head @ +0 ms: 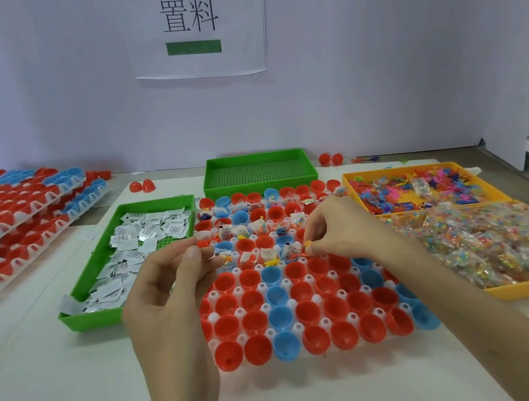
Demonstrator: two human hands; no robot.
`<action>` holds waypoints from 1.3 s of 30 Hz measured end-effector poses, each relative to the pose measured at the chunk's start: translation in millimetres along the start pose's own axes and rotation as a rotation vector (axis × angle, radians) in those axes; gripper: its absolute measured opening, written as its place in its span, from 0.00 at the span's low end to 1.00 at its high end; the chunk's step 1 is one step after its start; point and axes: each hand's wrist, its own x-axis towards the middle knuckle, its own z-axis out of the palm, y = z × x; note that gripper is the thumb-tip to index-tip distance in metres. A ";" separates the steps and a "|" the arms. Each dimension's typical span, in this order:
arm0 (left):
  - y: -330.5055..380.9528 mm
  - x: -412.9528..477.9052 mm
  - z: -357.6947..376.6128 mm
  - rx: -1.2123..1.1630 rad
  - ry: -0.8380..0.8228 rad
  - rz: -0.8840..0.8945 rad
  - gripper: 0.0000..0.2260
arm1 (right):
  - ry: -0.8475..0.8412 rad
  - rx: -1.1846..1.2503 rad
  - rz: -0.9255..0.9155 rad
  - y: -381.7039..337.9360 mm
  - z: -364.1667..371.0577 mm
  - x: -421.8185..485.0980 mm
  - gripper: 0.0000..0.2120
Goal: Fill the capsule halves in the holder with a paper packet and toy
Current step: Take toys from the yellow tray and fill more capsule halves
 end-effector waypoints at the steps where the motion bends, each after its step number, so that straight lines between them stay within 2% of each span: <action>1: -0.3 0.2 -1.1 0.002 0.003 -0.002 0.10 | -0.003 0.005 -0.005 -0.3 -1.0 -0.3 0.04; 7: -2.5 3.2 -3.6 0.029 0.019 -0.005 0.09 | 0.005 0.056 -0.030 1.2 -6.1 -3.1 0.11; 20: -2.9 9.0 -12.4 0.111 0.004 -0.010 0.10 | -0.040 0.126 -0.020 9.4 -28.3 -7.2 0.10; 23: 3.7 30.5 -30.3 0.337 -0.100 0.049 0.11 | 0.077 0.172 0.008 27.5 -49.8 -5.7 0.05; 26: 5.1 76.2 -50.9 0.778 -0.162 0.101 0.12 | 0.254 0.109 0.104 62.6 -74.0 3.3 0.04; 28: -0.2 106.4 -60.1 1.077 -0.198 0.045 0.11 | 0.334 0.013 0.222 92.9 -83.3 10.3 0.03; 29: -5.3 117.3 -63.6 1.195 -0.224 -0.014 0.13 | 0.324 -0.039 0.293 108.6 -85.3 13.0 0.06; 31: -17.3 127.8 -68.2 1.348 -0.267 -0.083 0.15 | 0.196 -0.112 0.436 135.3 -83.0 14.1 0.16; 33: -24.8 130.1 -69.4 1.381 -0.242 -0.035 0.11 | 0.117 -0.124 0.495 150.5 -78.1 13.2 0.17; 35: -27.8 130.4 -70.0 1.330 -0.176 0.003 0.03 | 0.179 -0.110 0.451 155.2 -75.8 14.2 0.05; 36: -29.0 131.1 -70.9 1.309 -0.149 0.015 0.05 | 0.201 -0.106 0.429 154.4 -75.7 14.8 0.02; 39: -32.8 128.5 -74.0 1.258 -0.107 0.057 0.04 | 0.204 -0.131 0.420 150.8 -74.2 14.2 0.07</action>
